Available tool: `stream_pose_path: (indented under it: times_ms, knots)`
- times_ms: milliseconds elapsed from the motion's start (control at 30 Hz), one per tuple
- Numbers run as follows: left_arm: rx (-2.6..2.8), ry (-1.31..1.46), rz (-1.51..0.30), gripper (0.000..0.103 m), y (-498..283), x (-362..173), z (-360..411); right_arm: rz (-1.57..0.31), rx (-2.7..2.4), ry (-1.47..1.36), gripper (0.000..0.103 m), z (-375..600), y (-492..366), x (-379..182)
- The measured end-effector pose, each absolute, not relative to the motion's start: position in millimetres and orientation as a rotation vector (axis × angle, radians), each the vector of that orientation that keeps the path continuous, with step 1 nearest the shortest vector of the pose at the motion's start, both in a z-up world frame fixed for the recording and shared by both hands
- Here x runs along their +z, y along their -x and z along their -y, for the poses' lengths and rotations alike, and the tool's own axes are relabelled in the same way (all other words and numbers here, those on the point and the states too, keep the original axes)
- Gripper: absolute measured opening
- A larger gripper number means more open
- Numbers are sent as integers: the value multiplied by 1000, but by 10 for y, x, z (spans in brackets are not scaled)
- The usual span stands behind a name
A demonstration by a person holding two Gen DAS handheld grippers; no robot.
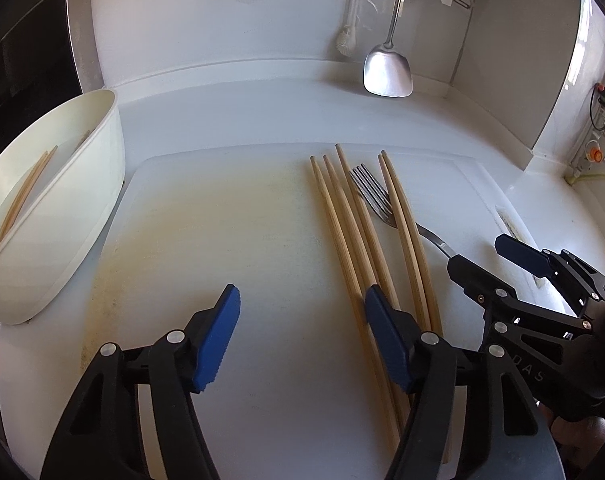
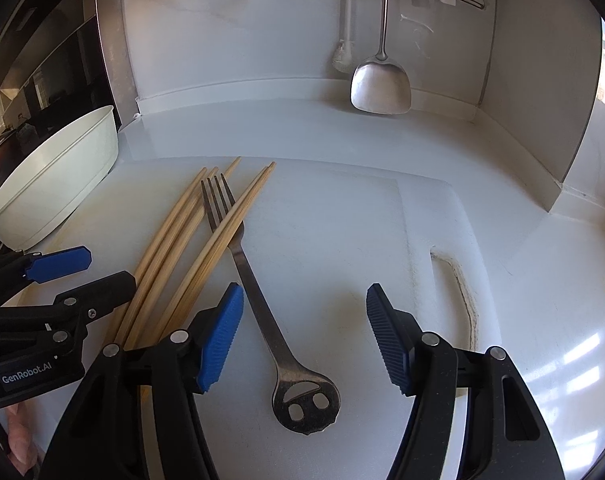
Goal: Organize utensils
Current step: 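Lower the open right tool toward the metal fork handle, then close the right tool on the metal fork handle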
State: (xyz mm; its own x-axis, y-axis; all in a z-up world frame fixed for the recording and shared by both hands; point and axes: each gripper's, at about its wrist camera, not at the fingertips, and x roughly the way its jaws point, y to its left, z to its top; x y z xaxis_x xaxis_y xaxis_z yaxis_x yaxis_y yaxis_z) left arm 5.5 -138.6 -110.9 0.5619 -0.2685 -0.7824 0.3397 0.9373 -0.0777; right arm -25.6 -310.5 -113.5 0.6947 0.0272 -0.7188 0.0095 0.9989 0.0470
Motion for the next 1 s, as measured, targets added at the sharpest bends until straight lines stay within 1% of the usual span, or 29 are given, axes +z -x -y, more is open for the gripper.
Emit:
stream_pose_path:
  times_ms: [500, 633, 833, 900, 933, 967, 1000]
  knots:
    - [-338, -10, -936, 62, -161, -1088, 1270, -804, 10, -49, 62, 3096, 265, -1134]
    - [-321, -64, -926, 62, -181, -1107, 1362, -811, 16, -43, 62, 3083, 254, -1127]
    - [-311, -130, -910, 65, -160, -1133, 1450, -827, 52, -5, 62, 3014, 174, -1107]
    - [-306, -132, -904, 62, -163, -1133, 1440, -830, 63, 3, 62, 2989, 156, -1105]
    - [-306, -134, -899, 55, -160, -1130, 1435, -831, 70, 3, 62, 2979, 148, -1107]
    - [-307, -134, -894, 45, -158, -1123, 1425, -832, 78, 1, 61, 2970, 139, -1111]
    - [-309, -136, -888, 39, -152, -1118, 1420, -830, 80, 2, 60, 2963, 140, -1111]
